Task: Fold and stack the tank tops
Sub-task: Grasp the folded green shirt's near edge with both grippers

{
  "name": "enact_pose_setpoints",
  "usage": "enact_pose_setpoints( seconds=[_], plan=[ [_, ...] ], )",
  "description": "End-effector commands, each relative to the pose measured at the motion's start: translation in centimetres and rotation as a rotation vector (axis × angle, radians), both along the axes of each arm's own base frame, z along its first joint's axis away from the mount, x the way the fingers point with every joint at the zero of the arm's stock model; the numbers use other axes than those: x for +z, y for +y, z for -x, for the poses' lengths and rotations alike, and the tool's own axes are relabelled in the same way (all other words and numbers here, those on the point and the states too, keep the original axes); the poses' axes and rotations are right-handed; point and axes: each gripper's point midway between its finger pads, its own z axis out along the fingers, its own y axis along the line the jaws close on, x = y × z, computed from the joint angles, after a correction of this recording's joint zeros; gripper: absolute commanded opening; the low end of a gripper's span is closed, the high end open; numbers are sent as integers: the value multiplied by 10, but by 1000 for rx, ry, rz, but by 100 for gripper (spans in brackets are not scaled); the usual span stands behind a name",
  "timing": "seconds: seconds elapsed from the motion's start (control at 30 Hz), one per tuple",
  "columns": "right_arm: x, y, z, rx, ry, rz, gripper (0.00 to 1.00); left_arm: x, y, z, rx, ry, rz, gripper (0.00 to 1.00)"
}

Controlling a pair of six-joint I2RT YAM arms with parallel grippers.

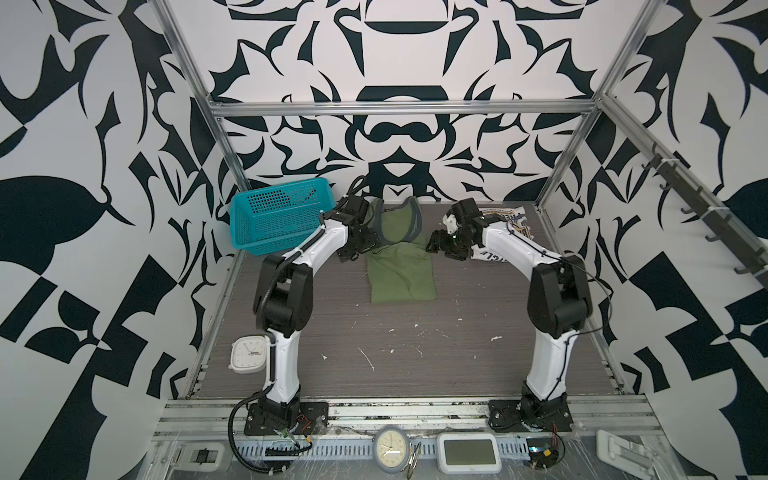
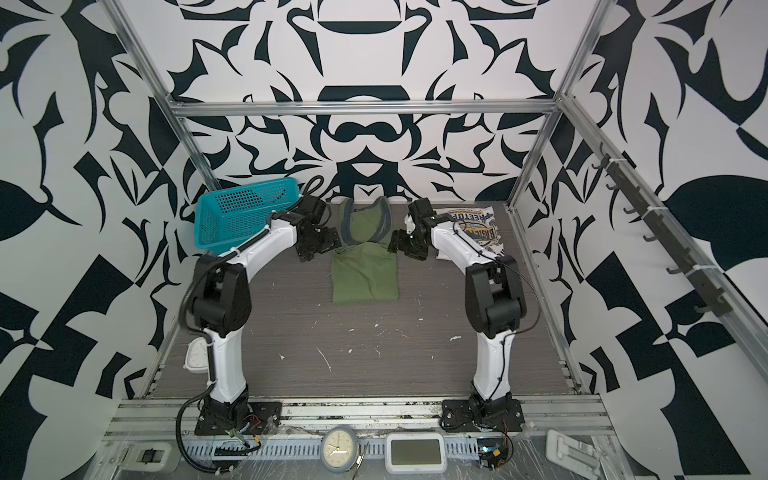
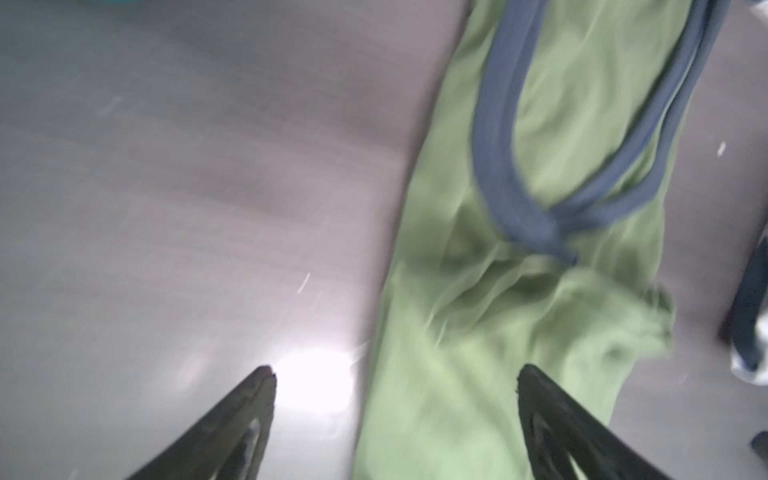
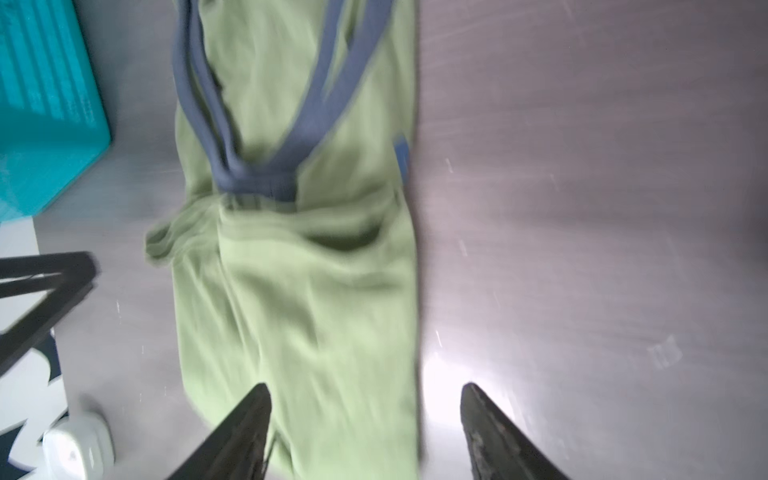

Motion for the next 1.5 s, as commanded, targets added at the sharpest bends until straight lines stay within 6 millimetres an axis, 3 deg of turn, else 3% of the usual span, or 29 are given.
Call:
enact_pose_setpoints(
  seconds=[0.0,0.1,0.23,0.43,0.7,0.9,1.0,1.13,1.3,1.47],
  plan=[
    [-1,2,31,0,-10,-73,70,9,1,49,13,-3,19,90],
    [-22,2,58,-11,35,-131,65,-13,-9,86,-3,38,96,84],
    [-43,1,78,-17,63,-168,59,-35,-20,105,-18,70,155,74],
    [-64,3,90,-24,98,-199,55,-61,-31,109,-17,104,208,69],
    [-84,18,91,-7,134,-208,46,-80,-38,105,-18,134,215,60],
    [-88,26,93,8,143,-205,32,-92,-37,109,-3,162,208,49],
    [-87,24,92,2,140,-192,21,-93,-38,107,-1,163,207,41],
    [-77,18,89,5,102,-153,1,-94,-34,104,13,162,176,22],
    [-52,4,90,22,40,-57,0,-81,-25,98,14,118,114,2],
    [-28,-11,95,40,-3,43,0,-51,-1,99,-3,50,-48,0]
  ],
)
